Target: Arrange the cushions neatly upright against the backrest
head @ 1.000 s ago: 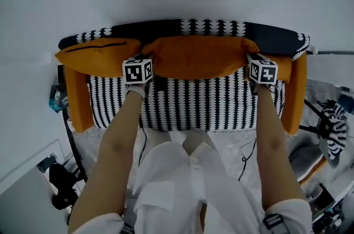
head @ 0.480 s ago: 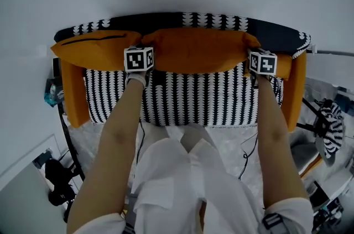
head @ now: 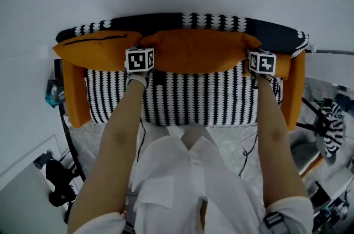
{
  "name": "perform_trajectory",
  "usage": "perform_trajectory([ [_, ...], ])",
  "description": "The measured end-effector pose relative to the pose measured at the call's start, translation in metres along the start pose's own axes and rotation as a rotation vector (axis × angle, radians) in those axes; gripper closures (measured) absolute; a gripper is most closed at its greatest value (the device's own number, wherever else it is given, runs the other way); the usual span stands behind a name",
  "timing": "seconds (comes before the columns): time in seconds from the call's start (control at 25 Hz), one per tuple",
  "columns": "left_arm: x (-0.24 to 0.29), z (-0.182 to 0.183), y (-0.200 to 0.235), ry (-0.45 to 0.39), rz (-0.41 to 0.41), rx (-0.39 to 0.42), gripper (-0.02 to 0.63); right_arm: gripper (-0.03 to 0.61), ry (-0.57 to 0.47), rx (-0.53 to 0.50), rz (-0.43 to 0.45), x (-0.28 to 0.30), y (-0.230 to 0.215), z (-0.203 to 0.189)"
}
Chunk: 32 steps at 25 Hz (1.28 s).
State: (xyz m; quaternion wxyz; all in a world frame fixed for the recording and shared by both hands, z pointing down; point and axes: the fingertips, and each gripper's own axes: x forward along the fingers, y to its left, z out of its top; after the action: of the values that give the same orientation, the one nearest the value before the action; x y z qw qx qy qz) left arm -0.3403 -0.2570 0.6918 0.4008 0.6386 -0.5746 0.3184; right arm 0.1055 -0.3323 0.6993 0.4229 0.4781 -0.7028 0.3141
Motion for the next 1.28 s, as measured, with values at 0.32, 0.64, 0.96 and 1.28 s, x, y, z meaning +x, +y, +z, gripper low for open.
perform_trajectory([
  [0.32,-0.021,0.0,0.004,0.013,0.051,0.003,0.425,0.445,0.002,-0.009,-0.045,-0.023,-0.003,0.001],
  [0.64,-0.054,0.026,-0.016,-0.071,0.013,0.009,0.454,0.46,-0.065,-0.022,0.036,-0.049,0.036,0.017],
  [0.96,-0.116,0.061,-0.063,-0.326,-0.167,-0.03,0.501,0.504,-0.379,0.054,0.202,-0.114,0.092,0.05],
  [1.28,-0.22,0.103,-0.104,-0.692,-0.343,-0.031,0.588,0.571,-0.745,0.012,0.311,-0.219,0.132,0.089],
])
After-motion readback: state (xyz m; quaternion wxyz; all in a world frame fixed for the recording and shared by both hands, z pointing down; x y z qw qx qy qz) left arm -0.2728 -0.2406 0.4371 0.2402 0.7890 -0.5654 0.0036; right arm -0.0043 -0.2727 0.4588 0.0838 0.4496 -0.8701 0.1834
